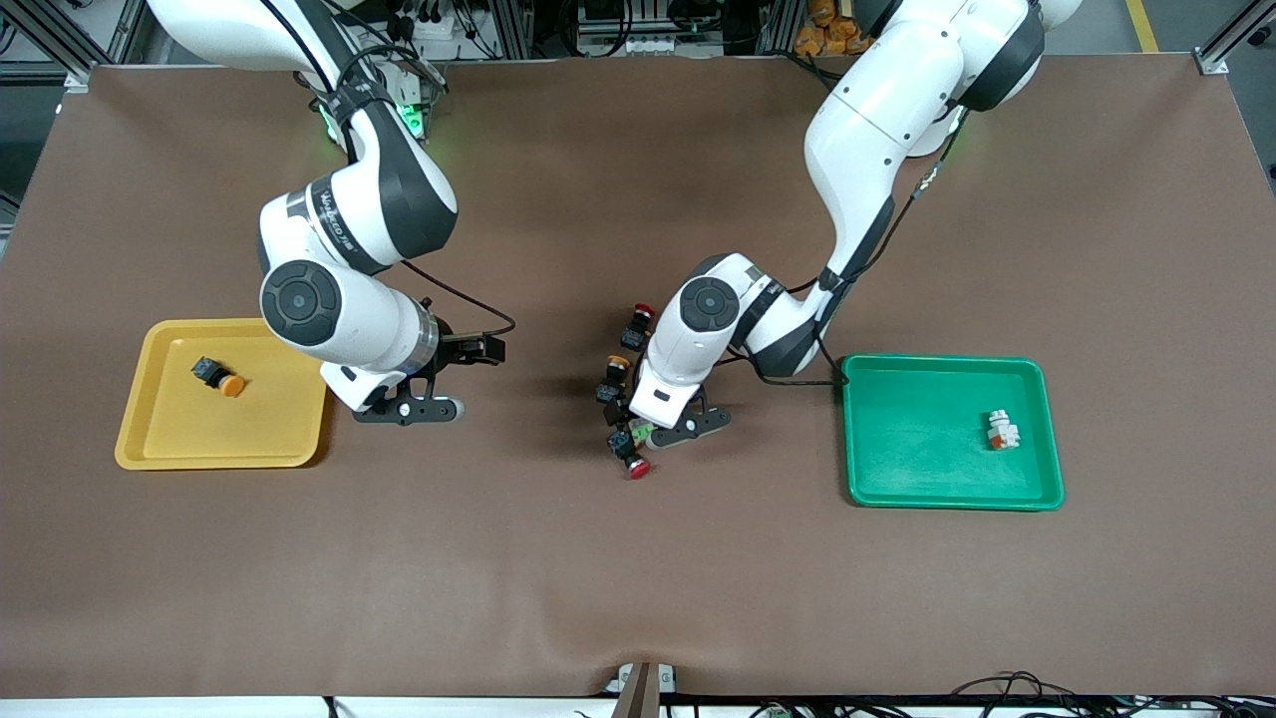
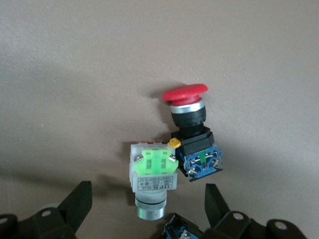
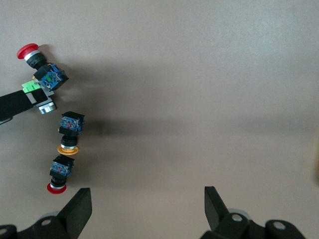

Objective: Place green and yellow buttons in trays

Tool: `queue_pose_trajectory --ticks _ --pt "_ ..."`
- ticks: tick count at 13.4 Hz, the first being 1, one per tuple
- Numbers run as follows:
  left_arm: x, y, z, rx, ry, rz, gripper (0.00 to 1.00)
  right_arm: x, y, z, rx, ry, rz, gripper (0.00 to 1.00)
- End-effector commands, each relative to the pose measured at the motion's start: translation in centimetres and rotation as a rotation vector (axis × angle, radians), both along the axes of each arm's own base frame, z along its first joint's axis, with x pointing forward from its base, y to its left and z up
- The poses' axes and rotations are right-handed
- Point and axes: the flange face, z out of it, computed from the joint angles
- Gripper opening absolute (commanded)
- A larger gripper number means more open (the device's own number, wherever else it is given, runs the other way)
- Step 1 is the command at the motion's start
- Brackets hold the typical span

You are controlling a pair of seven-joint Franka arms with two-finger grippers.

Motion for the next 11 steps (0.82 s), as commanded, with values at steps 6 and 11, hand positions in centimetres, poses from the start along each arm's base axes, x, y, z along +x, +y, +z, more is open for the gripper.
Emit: queue_pose_trajectory --ticks 6,11 --pt "-0.5 -2.0 -1.2 0.0 -0.021 -0.05 0.82 0.2 0.8 0.1 0.003 0.001 -0.024 1.0" --pt "-0.5 -1.7 -1.7 0.007 -0.019 -0.061 0.67 0.2 1.0 0.1 0.005 -0.005 -0.03 1.0"
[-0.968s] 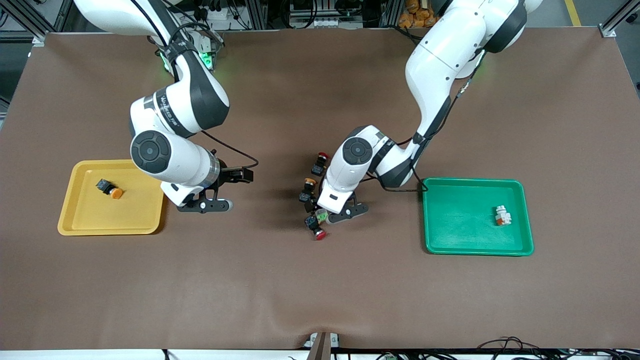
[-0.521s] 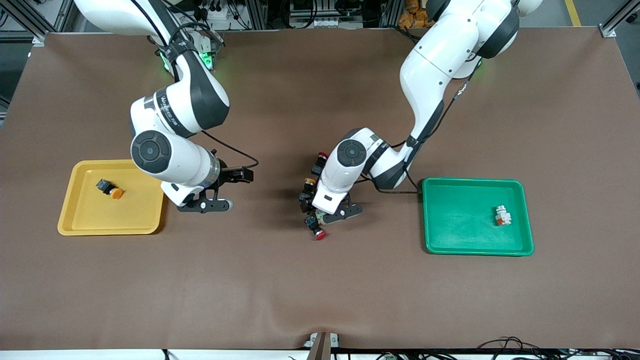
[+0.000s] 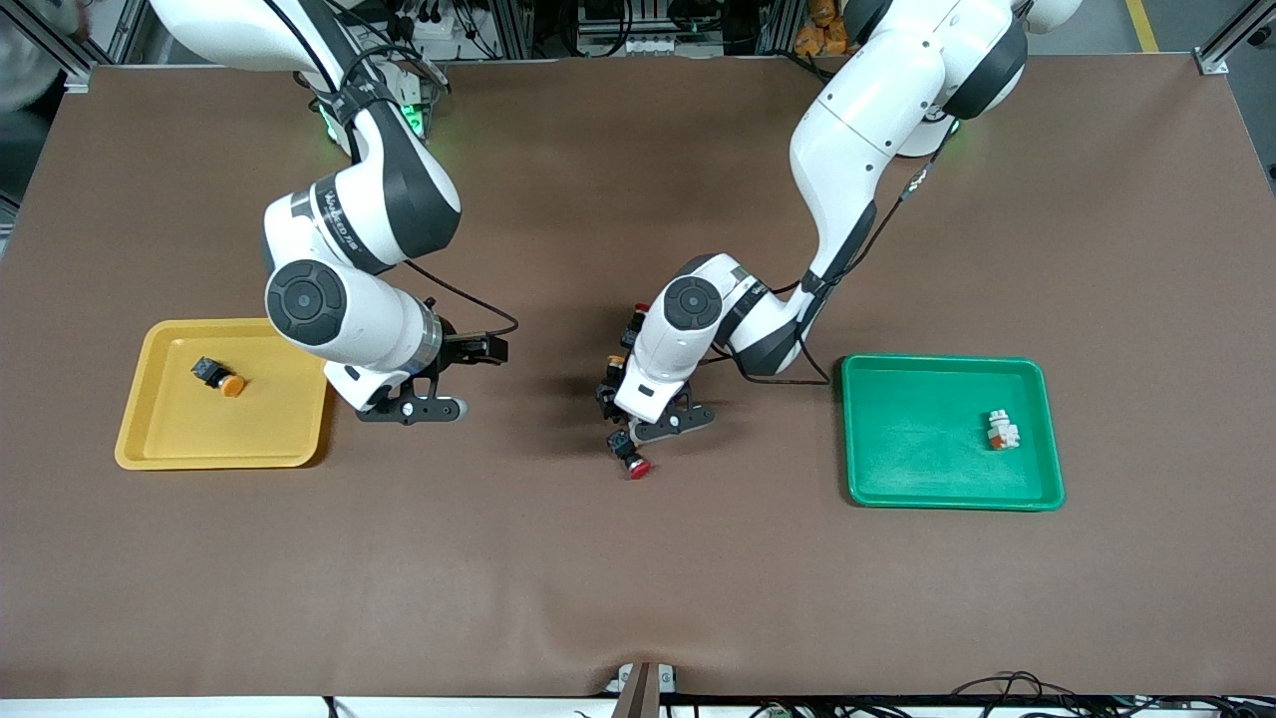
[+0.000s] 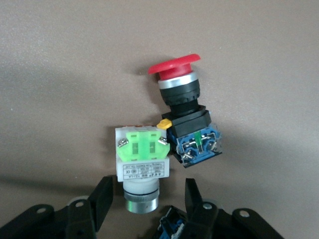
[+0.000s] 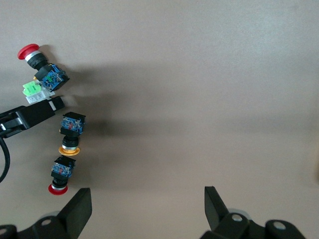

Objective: Place green and yellow buttons in trays

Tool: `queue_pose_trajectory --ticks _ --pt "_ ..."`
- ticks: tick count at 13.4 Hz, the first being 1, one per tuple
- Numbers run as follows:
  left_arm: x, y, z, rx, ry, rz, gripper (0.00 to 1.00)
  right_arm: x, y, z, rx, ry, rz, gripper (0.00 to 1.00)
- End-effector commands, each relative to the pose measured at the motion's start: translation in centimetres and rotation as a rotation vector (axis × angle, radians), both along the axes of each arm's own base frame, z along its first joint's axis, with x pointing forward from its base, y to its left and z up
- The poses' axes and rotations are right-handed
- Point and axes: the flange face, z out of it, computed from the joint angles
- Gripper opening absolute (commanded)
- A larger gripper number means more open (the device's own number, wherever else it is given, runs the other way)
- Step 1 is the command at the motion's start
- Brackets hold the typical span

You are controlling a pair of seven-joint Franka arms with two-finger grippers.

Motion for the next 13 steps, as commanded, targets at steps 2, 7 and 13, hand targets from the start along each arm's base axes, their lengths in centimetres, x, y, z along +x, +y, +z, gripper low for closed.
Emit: queue_pose_trajectory --ticks 2,7,13 --pt "0.7 0.0 -0.1 0.0 -0.023 -0.024 0.42 0.3 0.6 0.2 0.006 -0.004 -0.026 1.0" --pt "1.5 1.0 1.3 0.005 -0.034 -0.029 0.0 -0.1 1.7 0.3 0.001 -0.009 -0.054 1.0" --pt "2.9 8.5 9.3 0.112 0.007 -0.035 0.0 -1.5 5.9 -1.1 -0.021 -0.013 -0.147 1.0"
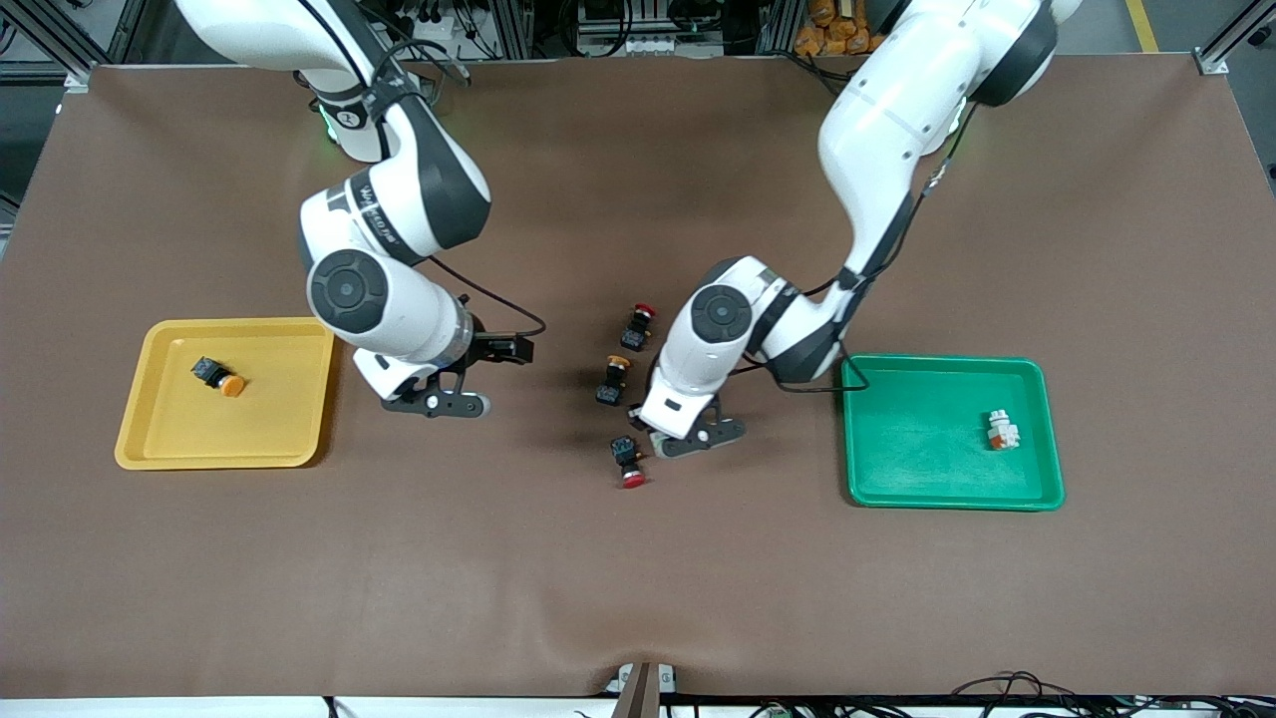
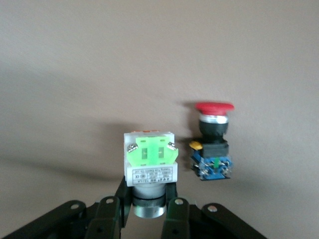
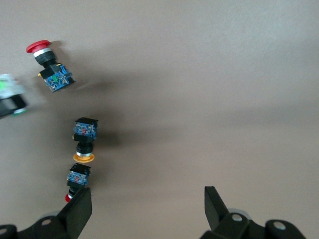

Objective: Place green and yellow buttons in trays

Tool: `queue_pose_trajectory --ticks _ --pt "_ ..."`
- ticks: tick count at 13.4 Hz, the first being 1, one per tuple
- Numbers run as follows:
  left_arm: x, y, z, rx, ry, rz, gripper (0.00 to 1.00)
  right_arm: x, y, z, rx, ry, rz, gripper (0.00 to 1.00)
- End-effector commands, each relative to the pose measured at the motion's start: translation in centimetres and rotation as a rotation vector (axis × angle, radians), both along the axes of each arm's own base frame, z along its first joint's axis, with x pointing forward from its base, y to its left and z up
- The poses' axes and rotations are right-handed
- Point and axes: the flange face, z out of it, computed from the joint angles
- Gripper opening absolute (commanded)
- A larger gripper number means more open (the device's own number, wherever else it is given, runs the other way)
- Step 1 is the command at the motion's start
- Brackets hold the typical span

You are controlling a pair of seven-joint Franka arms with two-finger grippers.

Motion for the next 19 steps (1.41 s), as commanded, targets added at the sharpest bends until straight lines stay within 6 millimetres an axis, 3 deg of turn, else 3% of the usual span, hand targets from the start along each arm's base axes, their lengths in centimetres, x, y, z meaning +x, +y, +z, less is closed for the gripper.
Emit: queue_pose_trajectory --ticks 1,4,7,10,12,16,19 --pt "-0.3 5.8 4.4 0.056 0.002 -0.033 0.0 -0.6 2.9 -0.7 -0.005 -0.007 -0.063 1.0" --pt "0.4 11.0 5.3 0.084 0.006 -0.063 0.0 -2.0 6.2 -2.4 -0.022 -0.019 -0.092 1.0" --pt "2.0 16.1 5.6 0.112 0.03 -0.069 0.0 -4.0 10.6 -5.8 -0.033 -0.031 -0.108 1.0" --pt "3.1 21.8 4.4 0.132 0.076 -0.017 0.0 -6.0 14.6 -10.4 -0.035 -0.062 -0.126 1.0" --pt "3.7 24.8 3.6 0.136 0.094 -0.006 0.0 -7.2 16.6 -12.2 -0.034 -0.091 -0.122 1.0" --pt "5.0 32.0 2.9 0.14 0.109 0.01 0.0 -7.3 17.0 -14.9 -0.036 -0.112 -0.126 1.0" --pt "4.5 34.9 0.7 0.142 0.147 -0.006 0.0 -5.9 16.2 -17.6 -0.031 -0.163 -0.132 1.0"
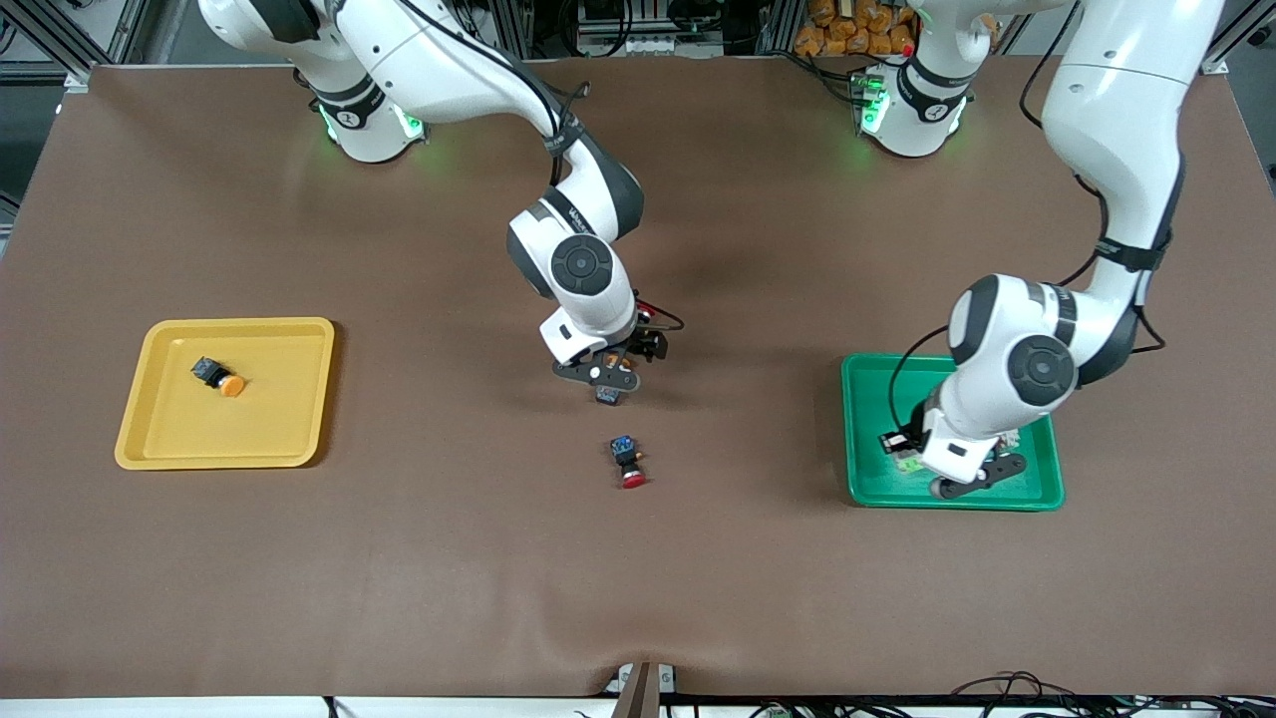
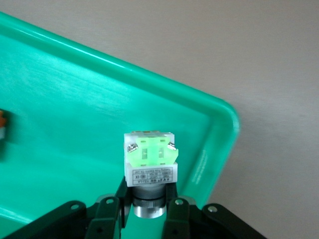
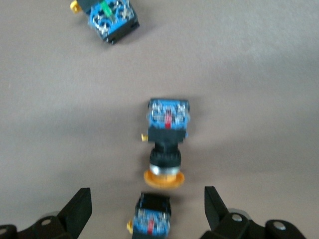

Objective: Place green and yellow buttons in trays

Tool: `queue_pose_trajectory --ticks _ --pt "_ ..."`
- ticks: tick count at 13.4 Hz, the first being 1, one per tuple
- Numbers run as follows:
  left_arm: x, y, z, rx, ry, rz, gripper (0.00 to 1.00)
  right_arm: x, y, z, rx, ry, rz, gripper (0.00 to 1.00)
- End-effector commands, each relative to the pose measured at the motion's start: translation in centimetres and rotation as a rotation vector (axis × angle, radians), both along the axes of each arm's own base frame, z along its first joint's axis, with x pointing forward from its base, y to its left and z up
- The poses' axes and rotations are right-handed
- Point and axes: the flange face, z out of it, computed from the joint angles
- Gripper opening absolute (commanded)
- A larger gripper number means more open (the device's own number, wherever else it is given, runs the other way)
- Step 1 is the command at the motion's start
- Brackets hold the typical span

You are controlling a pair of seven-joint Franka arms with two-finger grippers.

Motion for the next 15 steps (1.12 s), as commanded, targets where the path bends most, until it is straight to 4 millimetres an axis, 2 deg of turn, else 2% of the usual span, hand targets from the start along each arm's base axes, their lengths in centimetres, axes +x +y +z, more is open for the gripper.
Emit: queue_pose_trajectory --ticks 1,2,5,6,7,8,9,10,13,15 --pt "-1.6 1.5 -0.8 -0.001 0.036 -0.01 0.0 1.6 -0.3 -2.8 -0.014 -0.043 -0.013 1.0" --pt "-1.5 3.3 -1.1 -0.002 0.043 0.007 0.0 2.4 -0.7 -3.5 -0.032 -0.06 -0.009 1.0" --pt "-1.7 4.8 -2.4 -0.008 0.052 0.002 0.0 2.4 -1.0 -5.2 -0.063 -0.063 0.006 1.0" --pt "-1.6 4.9 -2.3 -0.008 0.049 0.002 0.26 2.4 -1.0 -5.2 -0.064 -0.062 0.006 0.95" --pt "-1.5 4.9 -1.8 -0.008 0.042 0.002 0.84 2.4 -1.0 -5.2 -0.063 -0.06 0.002 0.65" --pt "-1.4 4.9 -0.9 -0.004 0.037 0.001 1.0 2.4 -1.0 -5.1 -0.059 -0.06 -0.017 0.38" --pt "-1.2 4.9 0.5 0.0 0.022 0.003 1.0 2.4 -0.7 -4.9 -0.056 -0.062 -0.039 0.23" --pt "-1.0 4.9 1.9 0.005 0.014 0.002 1.0 2.6 -0.5 -4.5 -0.052 -0.068 -0.049 0.16" --pt "-0.2 5.2 7.6 0.027 0.005 0.005 1.0 2.8 -0.5 -3.9 -0.044 -0.073 -0.051 0.13" --pt "0.7 5.5 11.9 0.042 0.02 0.012 1.0 3.5 -0.6 -2.1 -0.031 -0.084 -0.058 0.13"
